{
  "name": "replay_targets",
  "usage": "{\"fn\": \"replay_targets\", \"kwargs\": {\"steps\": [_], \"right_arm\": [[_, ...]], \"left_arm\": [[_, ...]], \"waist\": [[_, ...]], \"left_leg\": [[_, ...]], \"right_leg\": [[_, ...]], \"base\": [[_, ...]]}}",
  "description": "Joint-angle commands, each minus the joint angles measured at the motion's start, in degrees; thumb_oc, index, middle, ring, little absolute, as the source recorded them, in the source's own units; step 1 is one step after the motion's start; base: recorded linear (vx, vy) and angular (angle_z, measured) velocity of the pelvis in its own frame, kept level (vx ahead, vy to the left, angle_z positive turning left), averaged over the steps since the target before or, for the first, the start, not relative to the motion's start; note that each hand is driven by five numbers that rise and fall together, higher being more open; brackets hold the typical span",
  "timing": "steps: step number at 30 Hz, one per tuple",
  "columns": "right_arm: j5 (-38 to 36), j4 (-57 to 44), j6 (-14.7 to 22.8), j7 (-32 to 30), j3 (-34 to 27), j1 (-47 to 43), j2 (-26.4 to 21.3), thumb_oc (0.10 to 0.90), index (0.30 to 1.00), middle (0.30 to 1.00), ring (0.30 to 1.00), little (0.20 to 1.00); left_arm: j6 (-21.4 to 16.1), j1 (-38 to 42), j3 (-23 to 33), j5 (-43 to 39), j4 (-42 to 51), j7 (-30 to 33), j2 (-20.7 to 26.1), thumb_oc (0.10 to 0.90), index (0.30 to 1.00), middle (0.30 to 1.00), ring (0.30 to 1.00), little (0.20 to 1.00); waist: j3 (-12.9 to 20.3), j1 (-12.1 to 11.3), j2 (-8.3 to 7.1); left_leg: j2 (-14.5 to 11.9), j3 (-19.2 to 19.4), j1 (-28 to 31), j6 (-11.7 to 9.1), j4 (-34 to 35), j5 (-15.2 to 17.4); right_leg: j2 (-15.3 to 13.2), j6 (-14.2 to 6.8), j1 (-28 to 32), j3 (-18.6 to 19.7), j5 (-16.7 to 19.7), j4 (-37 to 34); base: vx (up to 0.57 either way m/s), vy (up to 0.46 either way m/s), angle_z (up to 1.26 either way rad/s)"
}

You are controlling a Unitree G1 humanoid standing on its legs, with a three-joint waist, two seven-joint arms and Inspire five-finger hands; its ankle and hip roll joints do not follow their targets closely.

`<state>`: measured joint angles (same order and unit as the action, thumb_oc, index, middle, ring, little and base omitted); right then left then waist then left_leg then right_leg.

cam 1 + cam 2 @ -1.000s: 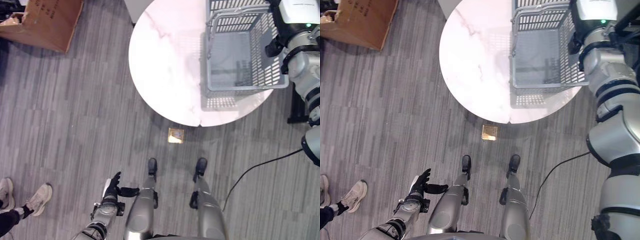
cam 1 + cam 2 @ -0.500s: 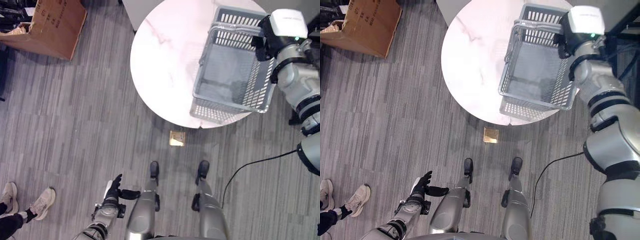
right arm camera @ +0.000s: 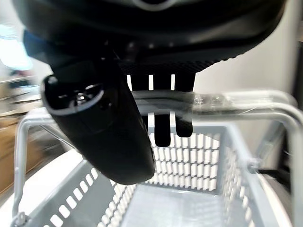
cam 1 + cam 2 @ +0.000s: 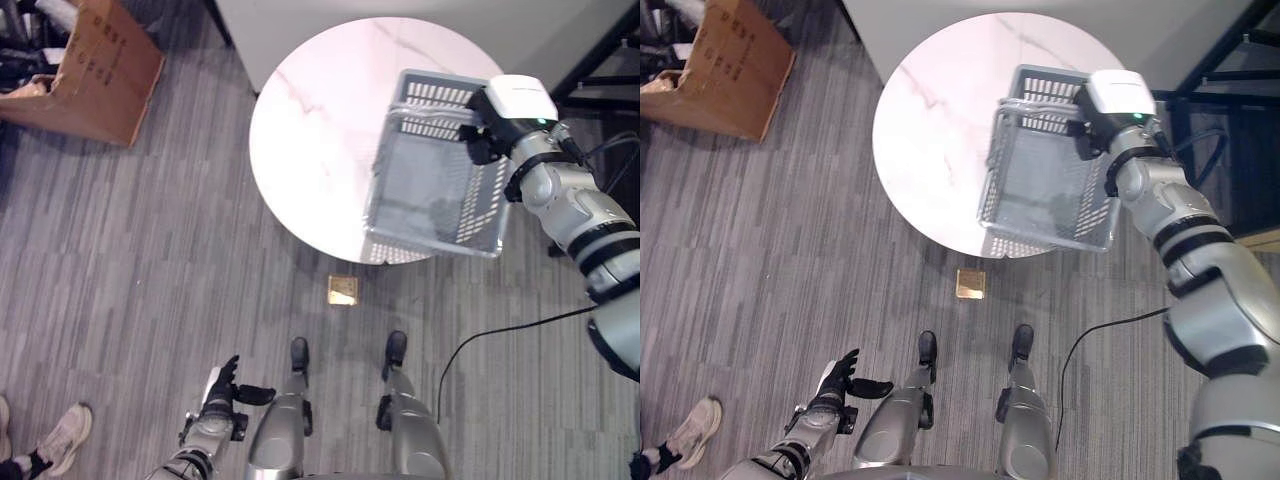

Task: Get the vegetables into the basket

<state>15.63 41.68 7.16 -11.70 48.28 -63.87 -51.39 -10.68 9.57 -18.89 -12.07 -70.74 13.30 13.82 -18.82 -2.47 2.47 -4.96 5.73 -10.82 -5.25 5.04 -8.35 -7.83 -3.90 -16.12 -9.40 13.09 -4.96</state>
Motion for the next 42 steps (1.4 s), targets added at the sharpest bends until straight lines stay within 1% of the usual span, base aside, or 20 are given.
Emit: {"fn": "replay_targets", "kwargs": {"steps": [1,6,9,11,16,19,20,22,27,32,33,35,38,40,41,42], "right_arm": [[-9.62,-1.39,3.56,1.89,-1.39,-3.56,-0.80,0.400,0.300,0.300,0.300,0.300],[-17.31,-11.11,5.16,6.94,-4.42,3.48,-1.84,0.400,0.300,0.300,0.300,0.300],[-22.12,-17.79,6.31,9.95,-6.55,7.99,-3.16,0.400,0.300,0.300,0.300,0.300],[-23.22,-18.87,6.43,10.41,-7.20,9.17,-3.23,0.400,0.300,0.300,0.300,0.300],[-26.79,-25.79,7.17,11.79,-12.85,17.15,-3.38,0.400,0.300,0.300,0.300,0.300],[-26.80,-28.44,7.22,12.34,-14.28,19.93,-4.19,0.400,0.300,0.300,0.300,0.300],[-27.09,-30.49,7.50,12.89,-15.99,22.87,-4.33,0.400,0.300,0.300,0.300,0.300],[-27.08,-30.55,7.48,12.91,-16.10,23.00,-4.35,0.400,0.300,0.300,0.300,0.300],[-25.58,-34.37,7.83,12.34,-22.36,31.63,-3.34,0.400,0.300,0.300,0.300,0.300],[-22.95,-37.20,8.02,10.97,-28.71,38.35,-3.57,0.400,0.300,0.300,0.300,0.300],[-22.16,-37.99,8.05,10.79,-30.01,39.86,-3.60,0.400,0.300,0.300,0.300,0.300],[-21.18,-39.07,8.24,10.47,-32.16,42.80,-3.00,0.400,0.300,0.300,0.300,0.300],[-19.11,-38.87,8.14,10.02,-33.15,45.01,-2.40,0.400,0.300,0.300,0.300,0.300],[-18.11,-38.10,7.86,9.45,-33.34,45.30,-1.97,0.400,0.300,0.300,0.300,0.300],[-18.11,-38.11,7.85,9.45,-33.35,45.28,-1.95,0.400,0.300,0.300,0.300,0.300],[-17.67,-37.00,7.94,8.65,-34.10,46.49,-1.13,0.400,0.300,0.300,0.300,0.300]], "left_arm": [[-0.12,-0.57,-0.07,3.20,-2.95,-0.29,2.81,0.900,1.000,1.000,1.000,1.000],[0.68,-1.91,2.13,4.68,-3.43,-1.53,3.34,0.900,1.000,1.000,1.000,1.000],[0.97,-3.13,3.24,5.56,-3.47,-2.41,3.38,0.900,1.000,1.000,1.000,1.000],[1.08,-3.34,3.50,5.93,-3.73,-2.64,3.39,0.900,1.000,1.000,1.000,1.000],[1.37,-4.73,5.42,6.67,-4.35,-3.10,2.99,0.900,1.000,1.000,1.000,1.000],[1.51,-5.35,5.84,6.80,-4.23,-3.14,2.88,0.900,1.000,1.000,1.000,1.000],[1.56,-5.87,6.33,7.21,-4.27,-3.09,2.63,0.900,1.000,1.000,1.000,1.000],[1.56,-5.88,6.28,7.21,-4.26,-3.08,2.65,0.900,1.000,1.000,1.000,1.000],[1.76,-6.31,7.92,8.53,-4.36,-2.83,2.26,0.900,1.000,1.000,1.000,1.000],[1.79,-5.59,8.13,10.07,-2.75,-2.48,2.81,0.900,1.000,1.000,1.000,1.000],[1.72,-5.33,8.30,10.24,-2.53,-2.40,3.17,0.900,1.000,1.000,1.000,1.000],[1.76,-4.81,8.83,10.47,-1.99,-2.14,3.80,0.900,1.000,1.000,1.000,1.000],[1.57,-3.76,9.05,11.25,-1.77,-1.86,4.71,0.900,1.000,1.000,1.000,1.000],[1.30,-3.40,8.73,11.69,-1.30,-1.98,5.31,0.900,1.000,1.000,1.000,1.000],[1.30,-3.38,8.75,11.69,-1.31,-1.98,5.34,0.900,1.000,1.000,1.000,1.000],[1.07,-3.21,8.72,11.32,-0.86,-2.17,5.87,0.900,1.000,1.000,1.000,1.000]], "waist": [[0.49,0.00,-3.72],[1.75,0.78,-4.48],[2.73,1.37,-4.59],[2.97,1.52,-4.64],[4.14,2.24,-4.62],[4.55,2.39,-4.56],[4.78,2.60,-4.48],[4.78,2.54,-4.50],[4.84,3.32,-5.12],[4.18,4.20,-5.79],[4.13,4.52,-6.01],[3.80,5.30,-6.51],[3.12,6.36,-7.11],[2.72,6.75,-7.25],[2.83,6.70,-7.36],[2.35,6.90,-7.20]], "left_leg": [[-1.42,-1.79,2.67,-3.02,-0.04,3.26],[-1.66,-1.03,5.09,-2.84,-0.04,3.85],[-1.60,-0.44,6.40,-2.69,-0.04,4.19],[-1.62,-0.32,6.72,-2.65,-0.04,4.26],[-1.59,0.19,8.04,-2.51,-0.04,4.78],[-1.53,0.38,8.39,-2.41,-0.04,4.91],[-1.50,0.48,8.80,-2.26,-0.04,5.13],[-1.50,0.49,8.82,-2.26,-0.04,5.14],[-0.84,1.84,10.82,-1.27,-0.32,6.40],[0.63,2.81,10.84,0.05,-3.33,8.84],[1.01,3.08,10.96,0.44,-3.57,9.29],[1.96,4.08,11.27,1.18,-3.28,9.84],[2.40,5.80,11.47,1.61,-2.61,9.91],[2.03,7.37,11.14,1.94,-2.58,9.88],[2.12,7.46,10.94,1.95,-2.57,9.74],[1.36,8.88,10.66,2.38,-3.13,9.69]], "right_leg": [[-4.71,-7.21,3.68,5.68,-3.32,0.42],[-4.67,-7.14,5.54,5.93,-3.76,0.72],[-4.77,-7.26,6.45,6.09,-3.97,0.79],[-4.80,-7.30,6.65,6.08,-4.01,0.88],[-4.91,-7.46,7.61,6.20,-4.08,0.96],[-4.98,-7.52,7.86,6.20,-4.17,1.01],[-5.04,-7.59,8.12,6.27,-4.44,1.26],[-5.04,-7.59,8.13,6.27,-4.44,1.27],[-5.54,-8.20,8.61,6.77,-4.79,2.50],[-7.07,-9.40,7.91,8.00,-4.11,4.63],[-7.39,-9.81,7.67,8.32,-3.70,4.98],[-7.78,-11.10,6.32,9.86,-0.80,5.79],[-7.46,-11.10,4.29,11.57,4.99,5.01],[-7.17,-11.10,2.86,11.64,5.90,4.64],[-7.23,-11.10,2.61,11.77,6.04,4.63],[-7.03,-11.10,2.79,9.66,3.56,5.50]], "base": [[0.00,0.008,-0.13],[0.01,0.009,-0.12],[0.00,0.021,-0.06],[0.00,0.006,-0.09],[0.01,0.010,-0.05],[0.01,0.008,-0.03],[0.00,0.000,0.00],[0.00,0.000,0.00],[0.01,0.055,-0.02],[-0.01,0.125,-0.21],[-0.02,0.175,-0.07],[-0.06,0.141,-0.04],[-0.09,0.116,-0.35],[-0.09,0.086,-0.81],[-0.11,0.089,-0.87],[-0.14,0.097,-0.83]]}}
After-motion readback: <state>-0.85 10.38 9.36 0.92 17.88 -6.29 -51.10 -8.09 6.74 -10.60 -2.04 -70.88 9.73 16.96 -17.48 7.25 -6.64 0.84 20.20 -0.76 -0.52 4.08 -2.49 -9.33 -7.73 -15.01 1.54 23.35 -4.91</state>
